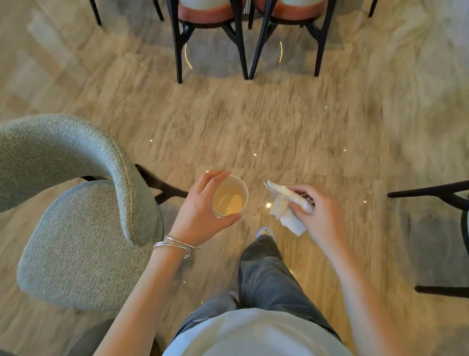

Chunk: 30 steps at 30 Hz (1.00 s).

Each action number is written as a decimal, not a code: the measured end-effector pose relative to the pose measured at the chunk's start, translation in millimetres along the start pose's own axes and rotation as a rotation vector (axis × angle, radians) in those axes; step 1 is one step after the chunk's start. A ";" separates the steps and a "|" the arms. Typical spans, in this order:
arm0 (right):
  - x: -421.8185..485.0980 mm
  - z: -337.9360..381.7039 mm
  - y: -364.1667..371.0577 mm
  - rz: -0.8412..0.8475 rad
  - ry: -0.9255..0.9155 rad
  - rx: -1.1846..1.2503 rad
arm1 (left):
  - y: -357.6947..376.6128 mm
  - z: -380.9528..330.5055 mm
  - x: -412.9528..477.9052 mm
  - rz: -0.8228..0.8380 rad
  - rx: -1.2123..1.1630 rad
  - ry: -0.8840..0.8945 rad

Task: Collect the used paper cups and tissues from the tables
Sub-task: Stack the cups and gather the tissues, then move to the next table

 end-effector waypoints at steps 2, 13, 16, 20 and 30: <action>32.0 -4.5 -15.3 0.009 -0.002 0.001 | -2.2 -6.0 36.4 -0.001 0.009 0.013; 193.7 -15.6 -97.4 -0.020 -0.067 -0.048 | -3.0 -37.0 204.3 -0.050 0.034 0.053; 216.9 -23.2 -103.5 -0.025 -0.069 -0.043 | 1.7 -35.2 233.2 -0.032 0.026 0.044; 248.7 -37.7 -104.8 -0.019 -0.046 -0.051 | 3.3 -29.6 273.7 -0.016 0.021 0.046; 382.8 -35.7 -133.2 -0.072 0.027 -0.011 | -31.3 -14.7 426.2 0.026 0.037 0.109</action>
Point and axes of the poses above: each hand's wrist, its own x-axis towards the middle knuckle, its own y-axis out of the palm, z = x × y, the point moved 10 cm from there along x, towards the middle knuckle, and after that the axes turned 4 degrees about z, right-handed, at the moved point
